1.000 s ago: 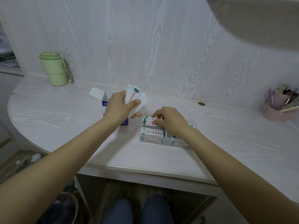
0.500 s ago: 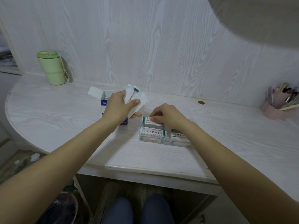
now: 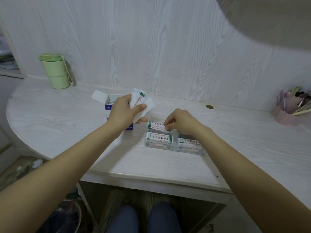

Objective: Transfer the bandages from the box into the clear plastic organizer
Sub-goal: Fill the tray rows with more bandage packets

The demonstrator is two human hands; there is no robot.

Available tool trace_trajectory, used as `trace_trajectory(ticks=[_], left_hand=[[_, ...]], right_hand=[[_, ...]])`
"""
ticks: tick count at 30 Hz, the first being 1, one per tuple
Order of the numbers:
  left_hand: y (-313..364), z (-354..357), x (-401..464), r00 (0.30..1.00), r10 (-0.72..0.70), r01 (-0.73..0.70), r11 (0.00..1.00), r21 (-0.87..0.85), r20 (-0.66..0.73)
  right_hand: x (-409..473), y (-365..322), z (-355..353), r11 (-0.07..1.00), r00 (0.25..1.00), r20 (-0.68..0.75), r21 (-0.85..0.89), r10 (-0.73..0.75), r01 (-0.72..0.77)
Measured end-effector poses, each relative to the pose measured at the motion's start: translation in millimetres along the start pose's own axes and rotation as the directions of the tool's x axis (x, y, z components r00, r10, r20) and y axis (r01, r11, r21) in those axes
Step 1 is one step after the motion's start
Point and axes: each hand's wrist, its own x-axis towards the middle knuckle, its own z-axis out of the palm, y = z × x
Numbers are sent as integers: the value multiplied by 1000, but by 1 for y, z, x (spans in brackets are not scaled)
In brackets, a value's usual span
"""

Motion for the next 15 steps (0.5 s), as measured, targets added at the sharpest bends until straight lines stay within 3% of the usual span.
trace_trajectory(ticks=[7,15], left_hand=[[0,-3,0,1000,-11,11,1000,10,-1],[3,-4,-2,1000,-23,23,999,-49,3]], right_hand=[[6,-4,2,995,1000,-5,-98,17,-17],[4,-18,4,998,997,-81,-59,-4,-1]])
